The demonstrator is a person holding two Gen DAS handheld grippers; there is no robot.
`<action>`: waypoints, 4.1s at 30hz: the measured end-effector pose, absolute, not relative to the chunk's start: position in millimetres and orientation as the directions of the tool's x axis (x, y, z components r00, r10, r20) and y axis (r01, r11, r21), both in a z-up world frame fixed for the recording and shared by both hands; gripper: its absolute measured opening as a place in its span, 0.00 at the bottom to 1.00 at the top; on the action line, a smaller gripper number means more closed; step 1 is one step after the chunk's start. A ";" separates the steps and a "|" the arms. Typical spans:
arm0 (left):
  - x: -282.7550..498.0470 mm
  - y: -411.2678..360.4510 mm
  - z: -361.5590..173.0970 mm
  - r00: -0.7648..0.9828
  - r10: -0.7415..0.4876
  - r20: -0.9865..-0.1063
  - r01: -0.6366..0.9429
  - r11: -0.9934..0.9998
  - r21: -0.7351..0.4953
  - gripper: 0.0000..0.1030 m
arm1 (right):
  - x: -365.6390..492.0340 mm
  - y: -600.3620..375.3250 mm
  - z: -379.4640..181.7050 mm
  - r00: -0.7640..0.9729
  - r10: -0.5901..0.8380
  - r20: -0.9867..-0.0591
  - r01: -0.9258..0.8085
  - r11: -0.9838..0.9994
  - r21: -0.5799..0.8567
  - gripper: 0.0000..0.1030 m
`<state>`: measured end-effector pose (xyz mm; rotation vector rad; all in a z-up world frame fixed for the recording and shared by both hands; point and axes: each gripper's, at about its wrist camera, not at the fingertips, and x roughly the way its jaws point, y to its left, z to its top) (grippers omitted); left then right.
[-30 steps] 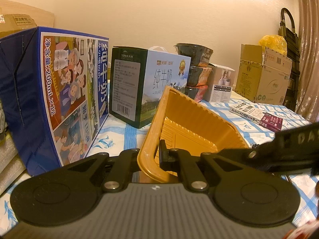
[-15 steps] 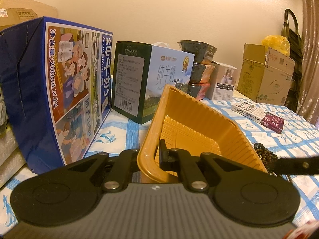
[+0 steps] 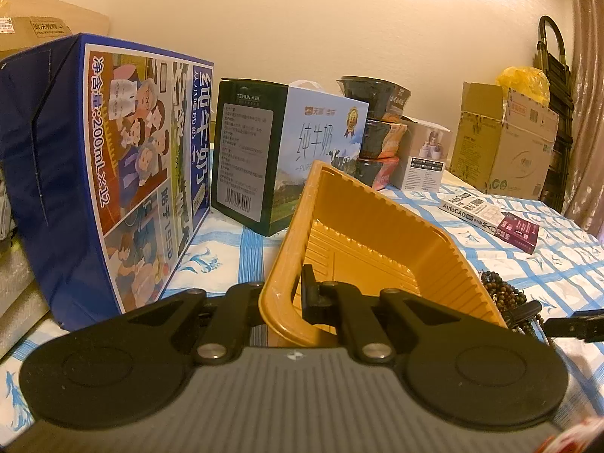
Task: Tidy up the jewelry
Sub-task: 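Pick a black watch from the pile with the right tool and drop it into the tray, then pick a black cylindrical item with the right tool and drop it into the tray, then move the open right tool back over the bead bracelet pile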
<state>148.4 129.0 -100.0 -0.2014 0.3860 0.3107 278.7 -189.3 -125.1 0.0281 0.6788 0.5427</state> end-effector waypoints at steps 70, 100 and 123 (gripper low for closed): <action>151.4 130.8 -98.4 0.878 0.252 -0.408 -0.328 0.936 -0.127 0.06 | 239.5 -109.1 -96.1 0.535 0.695 -0.480 -0.686 0.689 0.233 0.74; 150.6 128.9 -96.7 0.879 0.254 -0.404 -0.328 0.937 -0.125 0.06 | 239.6 -185.7 -128.5 0.569 0.489 -0.662 -0.484 0.849 0.212 0.16; 150.5 128.7 -97.4 0.878 0.255 -0.405 -0.330 0.936 -0.125 0.06 | 254.7 -169.9 -152.3 0.601 0.416 -0.682 -0.510 0.857 0.073 0.16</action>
